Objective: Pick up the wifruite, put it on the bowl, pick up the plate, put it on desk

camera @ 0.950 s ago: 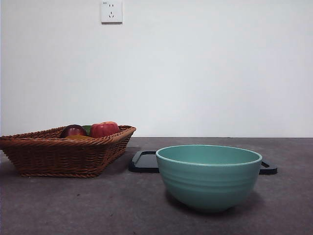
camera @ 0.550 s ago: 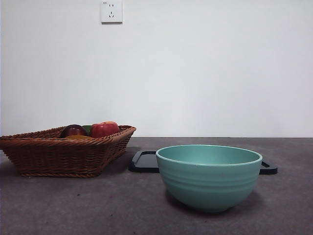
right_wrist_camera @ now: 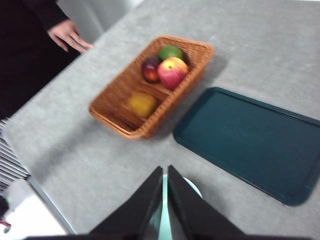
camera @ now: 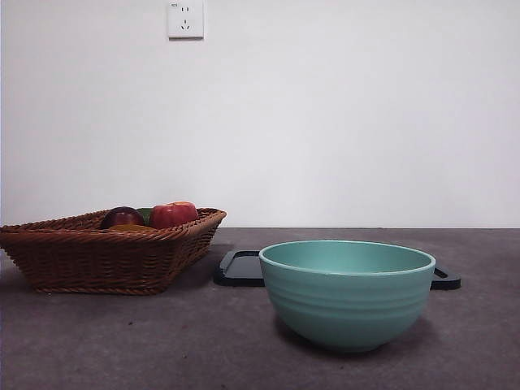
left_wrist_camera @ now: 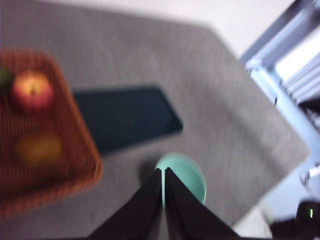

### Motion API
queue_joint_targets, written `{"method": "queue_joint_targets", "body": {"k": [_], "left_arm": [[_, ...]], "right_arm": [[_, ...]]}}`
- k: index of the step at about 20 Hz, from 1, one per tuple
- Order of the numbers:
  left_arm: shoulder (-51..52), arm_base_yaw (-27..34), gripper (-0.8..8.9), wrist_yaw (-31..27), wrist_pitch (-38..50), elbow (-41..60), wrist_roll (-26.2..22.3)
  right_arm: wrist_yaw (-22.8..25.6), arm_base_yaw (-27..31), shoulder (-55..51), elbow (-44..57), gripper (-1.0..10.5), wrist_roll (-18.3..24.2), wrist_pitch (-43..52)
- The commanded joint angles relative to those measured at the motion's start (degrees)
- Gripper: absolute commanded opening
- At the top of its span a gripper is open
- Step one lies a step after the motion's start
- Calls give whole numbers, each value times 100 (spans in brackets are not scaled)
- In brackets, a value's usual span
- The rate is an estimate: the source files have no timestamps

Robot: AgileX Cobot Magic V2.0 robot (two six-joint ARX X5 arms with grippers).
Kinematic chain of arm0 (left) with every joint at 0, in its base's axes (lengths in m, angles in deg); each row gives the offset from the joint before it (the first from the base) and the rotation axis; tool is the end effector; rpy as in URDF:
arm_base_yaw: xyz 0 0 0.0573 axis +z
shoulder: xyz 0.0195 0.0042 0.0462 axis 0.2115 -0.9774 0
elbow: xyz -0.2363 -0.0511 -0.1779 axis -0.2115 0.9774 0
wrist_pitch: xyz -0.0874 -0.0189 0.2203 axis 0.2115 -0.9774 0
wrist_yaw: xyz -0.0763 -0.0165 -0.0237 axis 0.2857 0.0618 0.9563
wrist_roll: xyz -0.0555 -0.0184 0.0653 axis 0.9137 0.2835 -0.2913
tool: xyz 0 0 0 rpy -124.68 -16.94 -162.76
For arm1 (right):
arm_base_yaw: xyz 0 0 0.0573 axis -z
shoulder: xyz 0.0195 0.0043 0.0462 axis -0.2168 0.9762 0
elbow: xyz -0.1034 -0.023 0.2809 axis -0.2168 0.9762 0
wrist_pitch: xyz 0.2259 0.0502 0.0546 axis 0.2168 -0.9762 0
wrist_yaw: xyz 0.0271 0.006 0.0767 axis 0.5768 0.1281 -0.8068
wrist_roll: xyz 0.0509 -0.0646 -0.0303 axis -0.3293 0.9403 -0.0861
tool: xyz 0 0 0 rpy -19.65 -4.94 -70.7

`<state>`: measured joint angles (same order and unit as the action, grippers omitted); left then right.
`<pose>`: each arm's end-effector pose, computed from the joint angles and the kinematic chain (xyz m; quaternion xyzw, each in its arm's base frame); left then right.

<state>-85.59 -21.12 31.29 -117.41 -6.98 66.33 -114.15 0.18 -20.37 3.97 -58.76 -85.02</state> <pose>0.1215 -0.0637 0.3921 -0.1402 0.3058 -0.3428 0.8771 0.1281 0.0692 0.3775 0.0736 0.2848 0.3587 0.8859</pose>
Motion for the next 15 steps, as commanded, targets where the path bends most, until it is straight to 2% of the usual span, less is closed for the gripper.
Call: {"method": "queue_joint_targets", "body": {"k": [1, 3, 4, 10, 15], "left_arm": [[-101, -22, 147, 35, -557, -85, -597], [-140, -22, 245, 35, -756, -85, -732], [-149, -31, 305, 35, -793, -85, -772], [-160, -175, 646, 35, -693, -85, -800], [-177, -243, 655, 31, -684, -85, -772]], "right_arm": [[138, -20, 28, -96, 10, 131, -63], [267, -20, 31, -96, 29, 131, -125], [374, -20, 33, -96, 72, 133, -170], [1104, -20, 35, -96, 506, 81, -385], [1097, -20, 35, -96, 527, 66, -354]]}}
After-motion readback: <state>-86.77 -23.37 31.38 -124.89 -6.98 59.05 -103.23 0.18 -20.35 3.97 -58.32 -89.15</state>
